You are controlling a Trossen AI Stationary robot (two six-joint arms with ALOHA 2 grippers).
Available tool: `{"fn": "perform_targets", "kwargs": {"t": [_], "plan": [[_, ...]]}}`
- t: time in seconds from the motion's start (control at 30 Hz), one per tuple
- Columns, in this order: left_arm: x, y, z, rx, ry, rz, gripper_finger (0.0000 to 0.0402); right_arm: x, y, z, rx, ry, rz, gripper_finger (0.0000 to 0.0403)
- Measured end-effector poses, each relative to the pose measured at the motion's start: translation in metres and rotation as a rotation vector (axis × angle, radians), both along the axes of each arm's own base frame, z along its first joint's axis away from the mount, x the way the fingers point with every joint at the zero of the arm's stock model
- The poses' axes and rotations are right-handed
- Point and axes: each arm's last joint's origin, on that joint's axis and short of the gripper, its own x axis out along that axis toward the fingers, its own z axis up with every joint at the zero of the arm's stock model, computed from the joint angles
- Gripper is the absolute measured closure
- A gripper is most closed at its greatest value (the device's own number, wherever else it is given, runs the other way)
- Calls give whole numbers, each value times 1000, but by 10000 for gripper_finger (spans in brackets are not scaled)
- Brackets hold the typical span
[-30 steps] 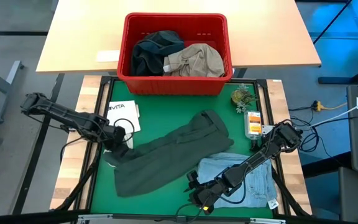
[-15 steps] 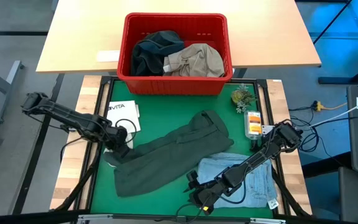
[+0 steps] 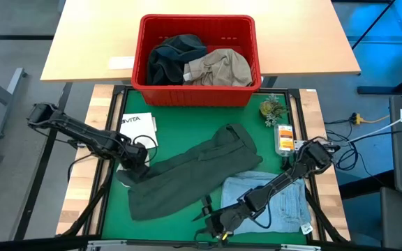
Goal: Fold Laundry from Bin
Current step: Fold the green shirt
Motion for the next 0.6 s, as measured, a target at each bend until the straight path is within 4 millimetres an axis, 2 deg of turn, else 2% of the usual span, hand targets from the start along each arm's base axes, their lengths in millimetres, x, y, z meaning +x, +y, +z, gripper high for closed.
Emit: {"fn": "perform_targets", "kwargs": {"t": [0.17,0.37,0.6], "plan": [[1,-1,-1,-22,7,-5,266,35,13,8,-52,-38,28,213],[1,-1,0,-25,1,-6,292,83,28,3,-122,-5,-3,213],[1,-1,0,-32,4,-7,308,130,25,-12,-162,10,-50,213]]}}
